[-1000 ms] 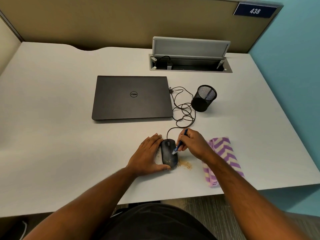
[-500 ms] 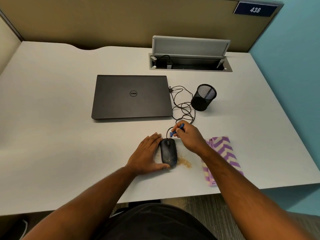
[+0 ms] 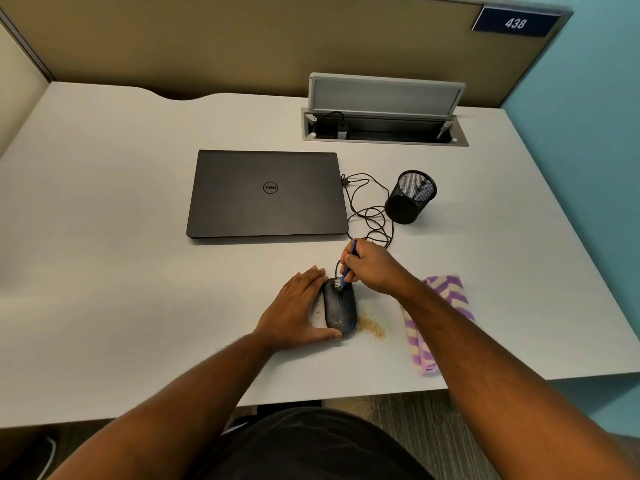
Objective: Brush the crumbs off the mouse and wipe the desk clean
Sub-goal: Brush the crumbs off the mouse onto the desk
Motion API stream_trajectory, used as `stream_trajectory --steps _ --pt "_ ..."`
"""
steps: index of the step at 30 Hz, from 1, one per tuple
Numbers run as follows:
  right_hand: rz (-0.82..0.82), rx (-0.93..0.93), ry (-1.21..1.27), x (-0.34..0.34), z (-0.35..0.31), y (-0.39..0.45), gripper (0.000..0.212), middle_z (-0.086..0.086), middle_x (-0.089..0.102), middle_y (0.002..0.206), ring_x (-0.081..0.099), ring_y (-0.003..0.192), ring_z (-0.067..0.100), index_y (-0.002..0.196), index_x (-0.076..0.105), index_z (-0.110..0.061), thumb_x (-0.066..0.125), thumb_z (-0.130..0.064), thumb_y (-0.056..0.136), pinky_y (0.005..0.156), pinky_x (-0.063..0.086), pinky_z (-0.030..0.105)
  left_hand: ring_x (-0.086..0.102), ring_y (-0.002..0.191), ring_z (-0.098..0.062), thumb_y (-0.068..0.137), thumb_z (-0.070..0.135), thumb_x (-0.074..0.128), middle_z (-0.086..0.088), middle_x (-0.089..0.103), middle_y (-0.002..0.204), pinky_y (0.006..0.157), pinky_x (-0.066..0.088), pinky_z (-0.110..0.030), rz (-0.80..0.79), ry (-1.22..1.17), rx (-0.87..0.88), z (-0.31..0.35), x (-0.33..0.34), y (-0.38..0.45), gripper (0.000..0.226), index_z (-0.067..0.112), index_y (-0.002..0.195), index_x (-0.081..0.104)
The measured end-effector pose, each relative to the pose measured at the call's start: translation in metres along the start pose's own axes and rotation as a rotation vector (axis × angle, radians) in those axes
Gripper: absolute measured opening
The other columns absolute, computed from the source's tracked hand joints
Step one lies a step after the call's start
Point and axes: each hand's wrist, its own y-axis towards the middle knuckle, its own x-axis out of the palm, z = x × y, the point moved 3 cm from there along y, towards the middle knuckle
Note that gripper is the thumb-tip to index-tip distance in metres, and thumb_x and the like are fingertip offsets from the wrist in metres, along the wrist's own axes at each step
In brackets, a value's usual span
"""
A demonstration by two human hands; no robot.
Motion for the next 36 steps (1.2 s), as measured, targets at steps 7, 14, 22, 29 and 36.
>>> stream_trajectory --steps 7,14,22,29,36 --pt "0.024 -0.014 -0.012 0.003 -0.005 -0.001 0.017 0.001 0.067 0.098 0.067 0.078 0.008 0.110 0.057 -0.012 0.045 -0.022 0.104 0.070 0.052 0.017 0.009 0.155 -0.011 0.072 0.091 0.056 0.006 0.015 0.168 0.127 0.009 -0.036 -0.013 -0.006 -0.007 0.000 0.000 0.000 0.115 0.025 0.159 0.021" --pt "0.028 -0.039 -0.047 0.004 -0.010 0.001 0.016 0.007 0.070 0.101 0.069 0.081 0.011 0.107 0.057 -0.012 0.043 -0.021 0.104 0.070 0.052 0.020 0.009 0.155 -0.012 0.072 0.091 0.057 0.006 0.016 0.168 0.126 0.007 -0.034 -0.005 0.004 0.000 0.000 0.000 0.000 0.116 0.024 0.159 0.021" --pt "0.042 -0.040 -0.162 0.005 -0.009 0.001 0.020 0.008 0.066 0.101 0.065 0.087 0.019 0.110 0.056 -0.009 0.041 -0.020 0.104 0.075 0.050 0.027 0.010 0.155 -0.013 0.072 0.092 0.056 0.005 0.016 0.168 0.127 0.008 -0.036 -0.008 0.009 -0.002 0.000 0.001 0.000 0.117 0.023 0.160 0.021" --pt "0.011 -0.053 -0.196 0.003 -0.011 0.002 0.019 0.012 0.067 0.103 0.067 0.093 0.024 0.110 0.056 -0.010 0.041 -0.021 0.103 0.086 0.057 0.037 0.009 0.155 -0.012 0.072 0.091 0.056 0.006 0.015 0.168 0.127 0.008 -0.035 -0.014 0.002 -0.003 0.000 0.001 0.000 0.116 0.024 0.160 0.020" --pt "-0.005 -0.037 -0.155 -0.001 -0.010 0.000 0.018 0.011 0.068 0.099 0.070 0.087 0.022 0.107 0.056 -0.009 0.042 -0.019 0.103 0.077 0.056 0.031 0.009 0.155 -0.012 0.072 0.091 0.056 0.005 0.015 0.168 0.126 0.006 -0.034 -0.015 -0.005 0.000 0.000 0.000 -0.001 0.116 0.024 0.160 0.020"
